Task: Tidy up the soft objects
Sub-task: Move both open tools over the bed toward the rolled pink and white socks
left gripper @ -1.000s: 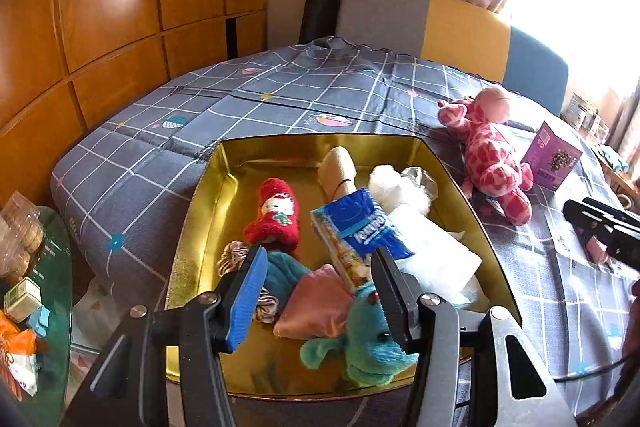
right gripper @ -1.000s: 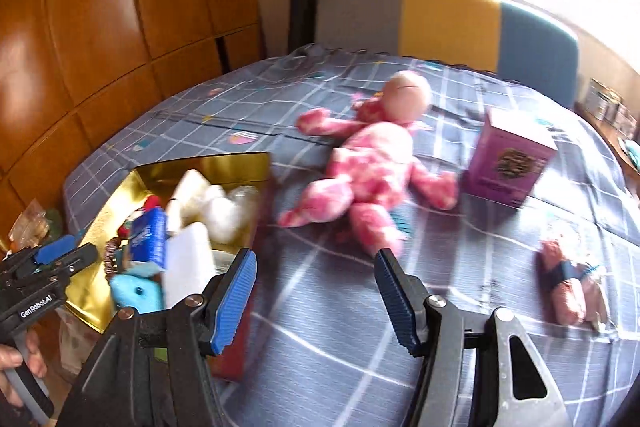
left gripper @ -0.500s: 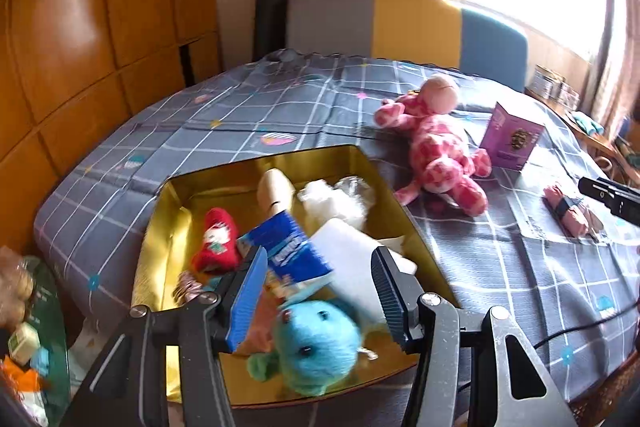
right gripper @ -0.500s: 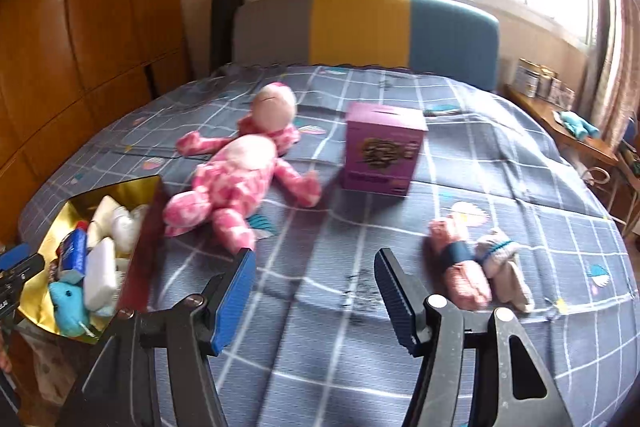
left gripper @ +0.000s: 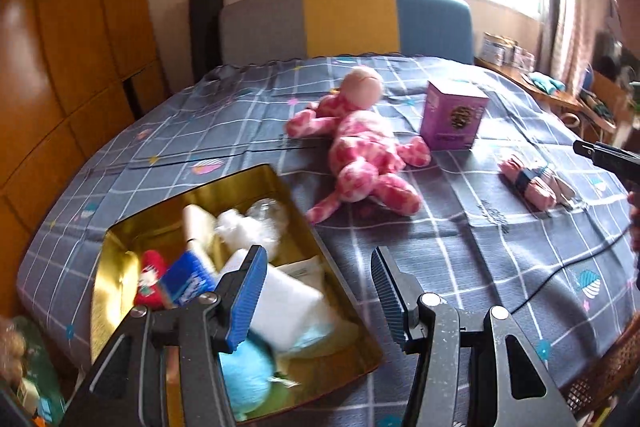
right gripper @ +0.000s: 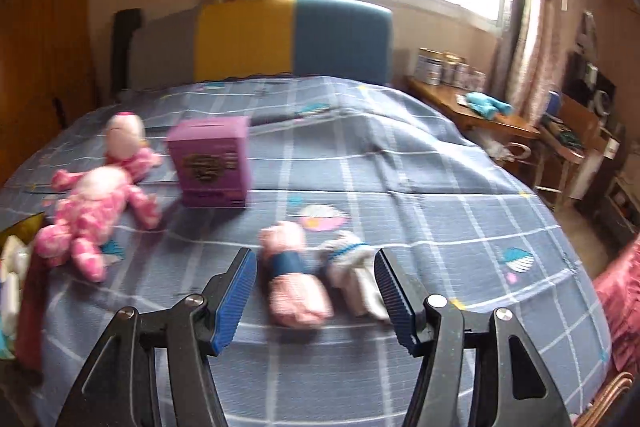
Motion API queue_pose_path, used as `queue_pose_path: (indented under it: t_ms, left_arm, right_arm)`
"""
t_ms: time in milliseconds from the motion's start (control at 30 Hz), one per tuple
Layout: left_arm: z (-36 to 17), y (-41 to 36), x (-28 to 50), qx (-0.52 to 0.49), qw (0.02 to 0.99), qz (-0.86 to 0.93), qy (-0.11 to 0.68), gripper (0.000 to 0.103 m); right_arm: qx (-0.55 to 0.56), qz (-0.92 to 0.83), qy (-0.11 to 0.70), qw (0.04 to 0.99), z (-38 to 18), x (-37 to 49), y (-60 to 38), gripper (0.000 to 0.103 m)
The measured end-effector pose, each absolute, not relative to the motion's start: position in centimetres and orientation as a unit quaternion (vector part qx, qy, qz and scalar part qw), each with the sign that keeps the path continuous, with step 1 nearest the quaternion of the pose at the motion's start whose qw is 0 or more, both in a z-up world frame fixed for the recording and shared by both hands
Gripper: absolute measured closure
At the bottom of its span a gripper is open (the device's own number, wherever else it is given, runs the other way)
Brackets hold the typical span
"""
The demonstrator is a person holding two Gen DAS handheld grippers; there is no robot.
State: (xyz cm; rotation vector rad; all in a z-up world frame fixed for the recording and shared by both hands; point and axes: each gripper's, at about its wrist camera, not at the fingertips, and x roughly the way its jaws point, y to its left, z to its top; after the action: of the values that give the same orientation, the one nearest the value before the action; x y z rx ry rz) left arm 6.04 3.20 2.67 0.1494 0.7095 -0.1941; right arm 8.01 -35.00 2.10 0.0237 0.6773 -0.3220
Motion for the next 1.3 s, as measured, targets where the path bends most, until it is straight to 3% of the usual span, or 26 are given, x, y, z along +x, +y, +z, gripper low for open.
queue_pose_path:
  t_ms: [300,833,1300]
  left_arm:
    - [2.2,-2.8,7.4,0.111,0.918,-0.139,0.355,0.048]
    - [0.0,-12.4,10.1,0.151,0.889,-0.206,0.381,0.048]
    - [-2.1,-21.4,15.6,0.109,0.820,-0.307,0.471,0.048]
  right_arm:
    - [0.114,-0.217,0.311,0.918,1.6,6.9,-40.6,0.041]
    - [0.203,-0.236,0.323,0.894,0.5,6.0,-43.5,0.041]
    - [0.277,-0.254,0.313,0.872,-0.1,4.6,-46.1,0.041]
